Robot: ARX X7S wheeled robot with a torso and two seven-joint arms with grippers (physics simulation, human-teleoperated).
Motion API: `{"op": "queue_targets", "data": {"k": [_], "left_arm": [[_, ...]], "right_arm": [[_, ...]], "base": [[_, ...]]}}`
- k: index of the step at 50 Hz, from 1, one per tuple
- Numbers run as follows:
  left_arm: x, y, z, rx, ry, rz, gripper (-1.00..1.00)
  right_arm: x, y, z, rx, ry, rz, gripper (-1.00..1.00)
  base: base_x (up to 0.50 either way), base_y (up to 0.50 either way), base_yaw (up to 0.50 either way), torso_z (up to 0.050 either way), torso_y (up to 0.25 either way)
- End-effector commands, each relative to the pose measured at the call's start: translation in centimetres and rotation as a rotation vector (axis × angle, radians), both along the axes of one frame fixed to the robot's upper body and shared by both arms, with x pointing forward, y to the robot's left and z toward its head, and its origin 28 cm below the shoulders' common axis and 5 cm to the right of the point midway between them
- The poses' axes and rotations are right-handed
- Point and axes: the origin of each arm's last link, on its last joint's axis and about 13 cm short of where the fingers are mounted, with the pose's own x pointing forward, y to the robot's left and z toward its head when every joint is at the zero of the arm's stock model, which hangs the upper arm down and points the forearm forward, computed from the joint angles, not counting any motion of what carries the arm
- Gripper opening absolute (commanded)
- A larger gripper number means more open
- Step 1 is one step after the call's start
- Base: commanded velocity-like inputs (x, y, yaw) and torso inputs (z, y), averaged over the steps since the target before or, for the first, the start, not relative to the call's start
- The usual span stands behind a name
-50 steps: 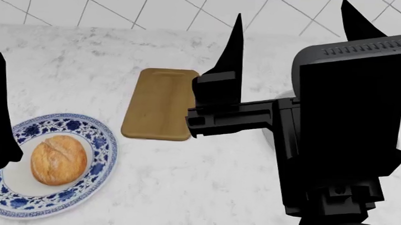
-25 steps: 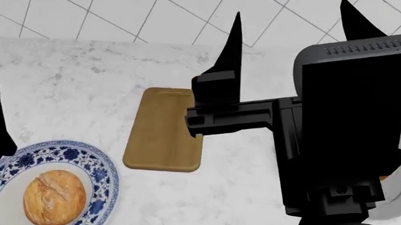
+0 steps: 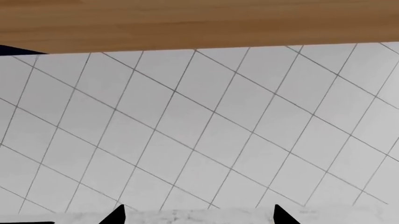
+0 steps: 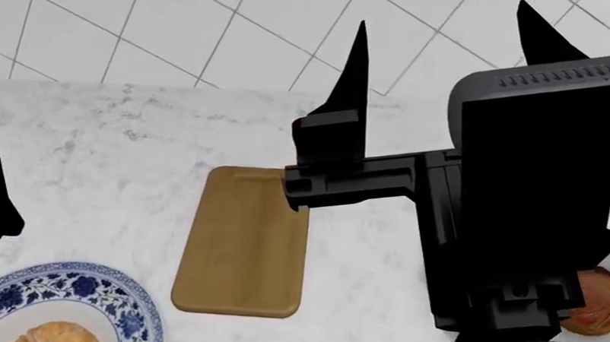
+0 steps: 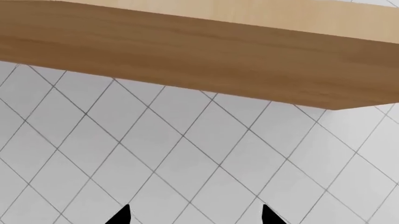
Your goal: Place all breads on the cutting board.
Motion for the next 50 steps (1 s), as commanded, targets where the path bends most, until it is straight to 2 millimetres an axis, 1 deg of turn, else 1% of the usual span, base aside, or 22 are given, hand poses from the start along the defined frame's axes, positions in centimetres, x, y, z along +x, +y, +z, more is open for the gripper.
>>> {"op": "queue_targets", "data": {"k": [1,9,21,22,33,38,41,42,45,48,50], "left_arm": [[0.0,0.0,0.0,-0.001,0.000,0.003,1.00],[0.2,0.1,-0.3,0.003,0.012,0.010,1.00],[0.1,0.2,0.0,-0.004,0.007,0.015,1.00],[0.1,0.2,0.1,-0.005,0.006,0.015,1.00],[0.1,0.4,0.0,-0.006,0.010,0.021,1.00],[0.1,0.3,-0.1,-0.005,0.012,0.018,1.00],[0.1,0.4,-0.2,-0.002,0.018,0.016,1.00],[0.1,0.4,-0.2,-0.003,0.018,0.016,1.00],[0.1,0.4,-0.2,-0.005,0.018,0.018,1.00],[0.2,0.4,-0.3,-0.005,0.021,0.016,1.00],[0.2,0.4,-0.3,-0.004,0.022,0.016,1.00]], "right_arm": [[0.1,0.2,0.0,-0.001,0.001,0.007,1.00],[0.3,0.2,-0.1,0.000,0.004,0.003,1.00],[0.2,0.0,-0.2,-0.003,0.015,-0.002,1.00],[0.1,0.0,0.0,-0.001,-0.009,-0.028,1.00],[0.1,-0.3,-0.3,0.002,0.019,-0.026,1.00],[0.2,-0.5,-0.2,-0.023,0.070,-0.036,1.00],[0.2,-1.1,0.3,-0.036,0.116,-0.062,1.00],[0.2,-1.5,0.8,-0.050,0.145,-0.072,1.00],[0.1,-2.6,2.5,-0.063,0.156,-0.088,1.00],[0.3,-3.6,3.6,-0.068,0.214,-0.092,1.00],[0.3,-4.0,4.0,-0.074,0.229,-0.103,1.00]], "base": [[0.21,0.00,0.00,0.000,0.000],[0.22,0.00,0.00,0.000,0.000],[0.21,0.00,0.00,0.000,0.001],[0.18,0.00,0.00,0.000,0.000],[0.16,0.00,0.00,0.000,0.001],[0.01,0.00,0.00,0.000,0.000],[0.00,0.00,0.00,0.000,0.000],[0.00,0.00,0.00,0.000,0.000],[0.00,0.00,0.00,0.000,0.000],[0.00,0.00,0.00,0.000,0.000],[0.00,0.00,0.00,0.000,0.000]]}}
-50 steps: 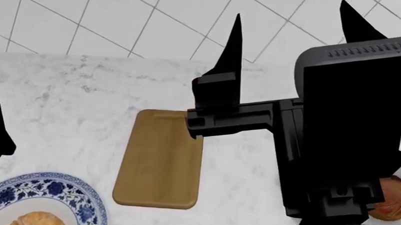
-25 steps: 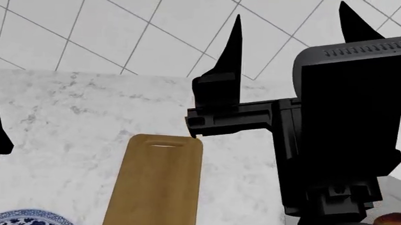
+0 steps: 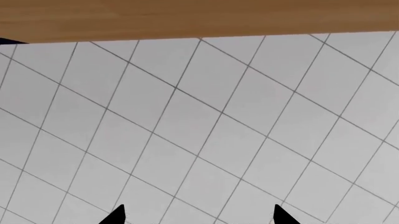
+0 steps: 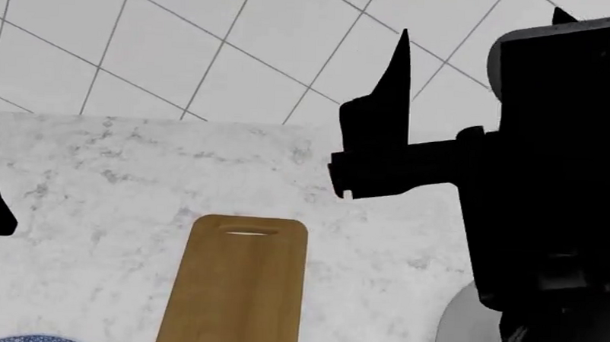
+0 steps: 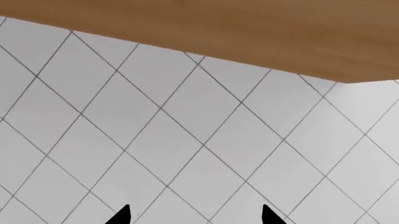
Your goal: Place all breads on the cutting board.
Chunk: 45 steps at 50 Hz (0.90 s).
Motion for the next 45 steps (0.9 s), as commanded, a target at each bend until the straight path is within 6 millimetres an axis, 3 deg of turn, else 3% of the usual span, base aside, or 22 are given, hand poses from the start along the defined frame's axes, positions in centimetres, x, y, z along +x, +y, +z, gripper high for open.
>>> {"op": "queue_targets", "data": {"k": [1,18,29,30,35,45], "left_arm": [[0.1,0.0,-0.3,0.000,0.008,-0.002,1.00],[0.6,0.1,-0.7,-0.005,0.024,-0.008,1.00],[0.7,0.1,-1.1,-0.010,0.033,-0.019,1.00],[0.7,0.1,-1.0,-0.011,0.033,-0.018,1.00],[0.7,0.1,-1.0,-0.008,0.035,-0.017,1.00],[0.7,0.0,-1.2,0.006,0.033,-0.010,1.00]], "right_arm": [[-0.1,-2.5,3.0,-0.025,0.121,-0.027,1.00],[-0.4,-4.9,5.3,-0.087,0.420,-0.021,1.00],[-0.9,-7.0,6.1,-0.034,0.614,-0.002,1.00],[-0.9,-7.1,6.3,0.028,0.628,0.049,1.00],[-1.2,-7.9,5.9,-0.026,0.698,0.009,1.00],[-1.6,-9.6,5.2,0.027,0.778,-0.025,1.00]], "base": [[0.00,0.00,0.00,0.000,0.000],[0.00,0.00,0.00,0.000,0.000],[0.00,0.00,0.00,0.000,0.000],[0.00,0.00,0.00,0.000,0.000],[0.00,0.00,0.00,0.000,0.000],[0.00,0.00,0.00,0.000,0.000]]}}
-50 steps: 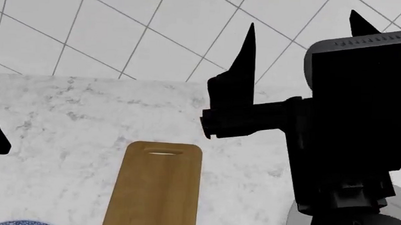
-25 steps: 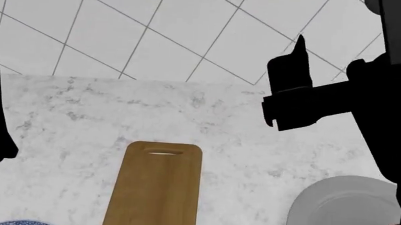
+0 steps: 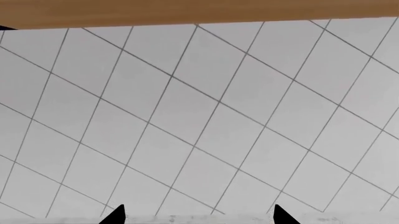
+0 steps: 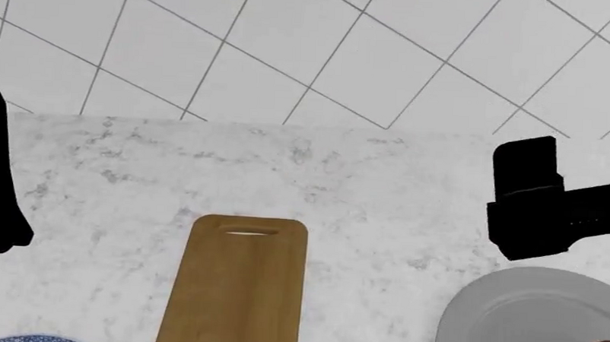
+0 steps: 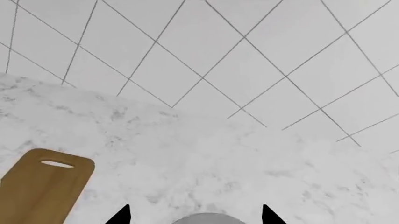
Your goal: Place all breads on the cutting board.
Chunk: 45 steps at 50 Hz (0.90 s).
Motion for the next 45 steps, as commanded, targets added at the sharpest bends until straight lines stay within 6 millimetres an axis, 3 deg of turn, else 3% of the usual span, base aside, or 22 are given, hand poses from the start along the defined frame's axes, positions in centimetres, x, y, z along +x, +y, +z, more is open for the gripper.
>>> {"op": "queue_targets", "data": {"k": [1,16,45], "left_arm": [[0.1,0.0,-0.1,0.005,0.004,0.003,1.00],[0.3,-0.1,-0.3,-0.002,0.018,-0.002,1.00],[0.3,0.1,-0.5,-0.022,0.033,-0.015,1.00]], "right_arm": [[-0.6,-1.9,-0.3,0.033,0.123,-0.039,1.00],[-1.6,-2.9,-1.5,-0.016,0.231,-0.058,1.00],[-1.5,-4.5,-4.2,-0.044,0.347,-0.109,1.00]], "base": [[0.00,0.00,0.00,0.000,0.000],[0.00,0.00,0.00,0.000,0.000],[0.00,0.00,0.00,0.000,0.000]]}}
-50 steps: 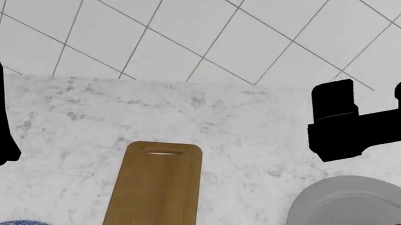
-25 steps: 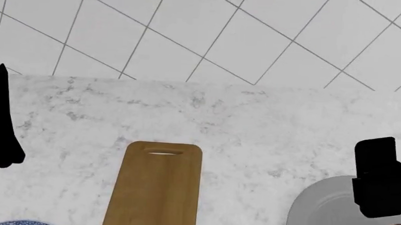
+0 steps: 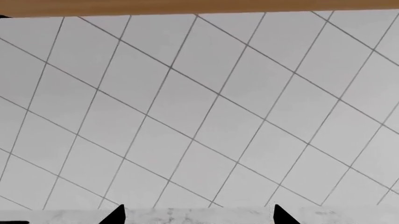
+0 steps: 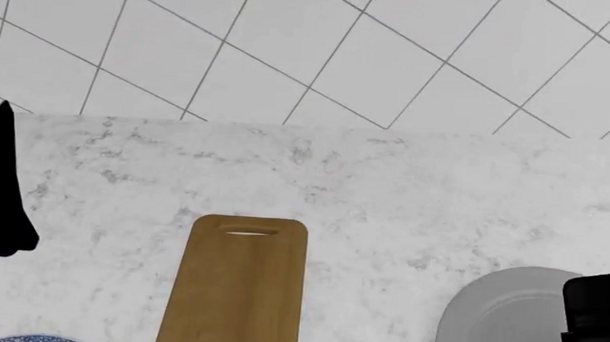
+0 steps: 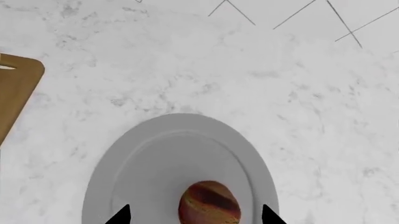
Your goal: Place all breads on the cutting board.
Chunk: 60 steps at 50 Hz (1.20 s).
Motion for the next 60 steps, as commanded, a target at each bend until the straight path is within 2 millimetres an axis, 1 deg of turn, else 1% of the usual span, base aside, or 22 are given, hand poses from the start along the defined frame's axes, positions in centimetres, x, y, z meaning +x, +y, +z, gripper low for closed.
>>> {"op": "queue_targets", "data": {"k": [1,3,5,14,18,25,35,49,56,60], "left_arm": [[0.1,0.0,-0.1,-0.007,0.006,-0.006,1.00],[0.1,0.0,-0.2,-0.003,0.005,-0.002,1.00],[-0.1,0.2,0.0,0.008,-0.023,0.038,1.00],[0.0,0.1,-0.1,0.006,-0.009,0.020,1.00],[0.0,0.1,-0.3,0.014,-0.003,0.026,1.00],[0.1,0.1,-0.3,0.012,-0.004,0.024,1.00],[0.0,0.0,-0.3,0.013,-0.005,0.015,1.00],[0.0,0.0,-0.5,0.019,0.001,0.014,1.00],[0.1,-0.1,-0.6,0.018,-0.004,0.016,1.00],[0.1,-0.2,-0.7,0.022,0.002,0.010,1.00]], "right_arm": [[0.0,-0.6,-0.9,-0.013,0.038,-0.022,1.00],[0.1,-0.6,-1.2,-0.022,0.045,-0.026,1.00],[0.2,-0.6,-1.8,-0.028,0.058,-0.030,1.00],[0.9,-0.8,-3.2,-0.005,0.054,-0.059,1.00],[1.5,-1.0,-3.8,-0.004,0.068,-0.075,1.00],[2.4,-0.9,-5.1,-0.010,0.106,-0.071,1.00],[2.4,-1.4,-6.6,-0.010,0.138,-0.087,1.00],[2.3,-1.9,-7.8,0.012,0.157,-0.102,1.00],[2.8,-2.0,-8.3,0.038,0.156,-0.121,1.00],[3.1,-2.3,-8.9,0.045,0.165,-0.132,1.00]], "base": [[0.00,0.00,0.00,0.000,0.000],[0.00,0.00,0.00,0.000,0.000],[0.00,0.00,0.00,0.000,0.000],[0.00,0.00,0.00,0.000,0.000],[0.00,0.00,0.00,0.000,0.000],[0.00,0.00,0.00,0.000,0.000],[0.00,0.00,0.00,0.000,0.000],[0.00,0.00,0.00,0.000,0.000],[0.00,0.00,0.00,0.000,0.000],[0.00,0.00,0.00,0.000,0.000]]}}
